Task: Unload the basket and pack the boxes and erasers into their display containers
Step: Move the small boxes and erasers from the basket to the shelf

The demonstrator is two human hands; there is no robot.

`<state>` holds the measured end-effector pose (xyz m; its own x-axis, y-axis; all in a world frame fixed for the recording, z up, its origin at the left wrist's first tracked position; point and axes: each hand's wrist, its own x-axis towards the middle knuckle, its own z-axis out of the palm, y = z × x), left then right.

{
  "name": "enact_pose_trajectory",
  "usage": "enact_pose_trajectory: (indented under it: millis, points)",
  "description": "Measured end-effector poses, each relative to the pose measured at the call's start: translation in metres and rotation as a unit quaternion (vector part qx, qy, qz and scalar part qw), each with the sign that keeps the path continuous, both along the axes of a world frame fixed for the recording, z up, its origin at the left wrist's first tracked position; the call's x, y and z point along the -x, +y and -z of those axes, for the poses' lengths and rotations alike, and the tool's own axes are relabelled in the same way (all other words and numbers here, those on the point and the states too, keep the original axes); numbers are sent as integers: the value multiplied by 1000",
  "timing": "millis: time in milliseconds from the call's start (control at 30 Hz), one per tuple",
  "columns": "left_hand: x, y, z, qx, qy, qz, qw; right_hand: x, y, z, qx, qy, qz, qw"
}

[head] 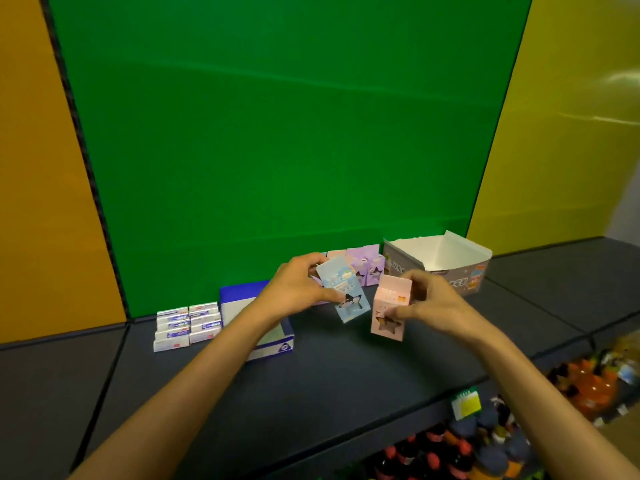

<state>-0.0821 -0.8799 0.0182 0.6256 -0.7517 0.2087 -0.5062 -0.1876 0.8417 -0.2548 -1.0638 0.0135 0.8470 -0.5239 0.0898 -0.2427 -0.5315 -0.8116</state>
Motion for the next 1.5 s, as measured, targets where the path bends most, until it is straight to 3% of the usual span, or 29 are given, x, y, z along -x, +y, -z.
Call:
enact_pose_trajectory:
  millis: [67,133,233,300,600,867,1033,1300,1500]
  points:
    - [-7,-21,-1,-11,-33,-11,999,-14,-25,-2,65,23,-16,997]
    - [-13,-43,-3,-20,-78,-33,996,-28,-50,-5,202,57,-20,977]
    - [-18,-78,-5,-31,-109,-68,991,-46,-81,-13,426,89,-23,900]
    - [-22,-101,-7,-46,-129,-93,986,-60,-102,-16,477,86,-36,874]
    - [-42,-169,-4,-96,-175,-149,968,-104,-163,-11,585,42,-90,805]
    - [-46,-178,-7,-93,-193,-179,960,-125,-176,-8,584,49,-145,797]
    - [-49,-189,3,-142,-206,-187,950,-129,-179,-7,581,64,-166,794]
    - [-49,-196,29,-287,-299,-191,890,-135,-187,3,586,91,-166,788]
    - [-49,-193,41,-316,-350,-213,856,-144,-188,10,589,89,-154,789]
